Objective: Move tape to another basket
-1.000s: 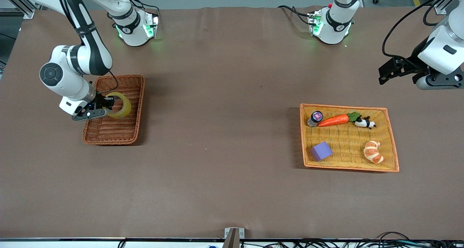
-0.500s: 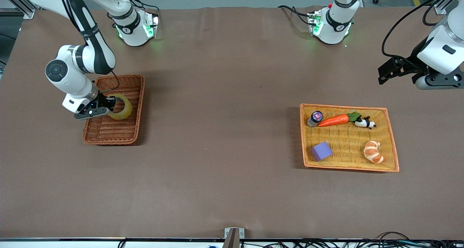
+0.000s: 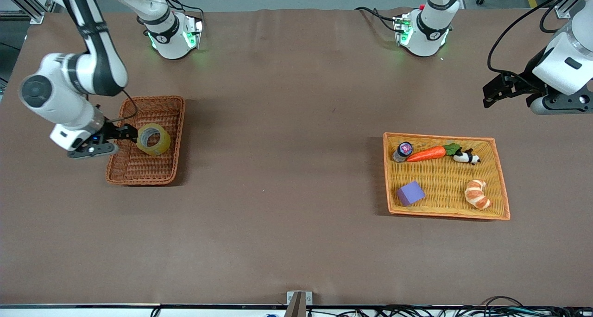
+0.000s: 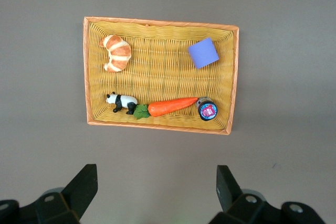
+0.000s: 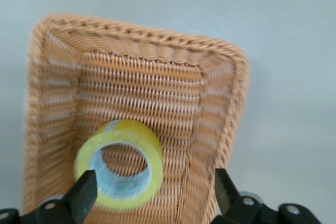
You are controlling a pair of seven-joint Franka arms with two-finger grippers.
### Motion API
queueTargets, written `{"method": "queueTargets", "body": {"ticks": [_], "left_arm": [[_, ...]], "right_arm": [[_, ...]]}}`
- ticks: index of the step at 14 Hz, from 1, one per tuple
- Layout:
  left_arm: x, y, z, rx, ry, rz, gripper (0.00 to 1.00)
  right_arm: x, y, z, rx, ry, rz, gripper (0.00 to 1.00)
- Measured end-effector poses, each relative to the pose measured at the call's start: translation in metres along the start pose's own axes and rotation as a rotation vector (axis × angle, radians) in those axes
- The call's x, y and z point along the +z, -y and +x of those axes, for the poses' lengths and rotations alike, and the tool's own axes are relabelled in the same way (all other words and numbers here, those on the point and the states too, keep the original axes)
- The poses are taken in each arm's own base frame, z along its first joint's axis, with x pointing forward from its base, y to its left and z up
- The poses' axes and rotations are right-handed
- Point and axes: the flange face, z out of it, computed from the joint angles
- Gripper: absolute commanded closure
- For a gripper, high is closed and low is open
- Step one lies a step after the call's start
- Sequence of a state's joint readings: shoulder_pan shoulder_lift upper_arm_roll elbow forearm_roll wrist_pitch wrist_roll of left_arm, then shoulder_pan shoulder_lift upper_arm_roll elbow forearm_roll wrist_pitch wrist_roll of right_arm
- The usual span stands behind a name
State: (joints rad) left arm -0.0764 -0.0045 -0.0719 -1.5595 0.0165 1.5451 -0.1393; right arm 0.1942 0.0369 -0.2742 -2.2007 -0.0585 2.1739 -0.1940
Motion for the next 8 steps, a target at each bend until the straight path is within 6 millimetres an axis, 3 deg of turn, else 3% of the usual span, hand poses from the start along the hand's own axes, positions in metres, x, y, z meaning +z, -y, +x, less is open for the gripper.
{"method": "queueTargets", "body": {"ticks": [3,8], "left_arm": [[0.0,0.0,0.0,0.0,0.0,0.0,0.0],[0.0,0.0,0.0,0.0,0.0,0.0,0.0]], "right_arm": [[-0.107,-0.006,0.016,0.062,-0.002,0.006,0.0],[-0.238,-0.005,0.007,0.223,0.015,0.038,0.0]]}}
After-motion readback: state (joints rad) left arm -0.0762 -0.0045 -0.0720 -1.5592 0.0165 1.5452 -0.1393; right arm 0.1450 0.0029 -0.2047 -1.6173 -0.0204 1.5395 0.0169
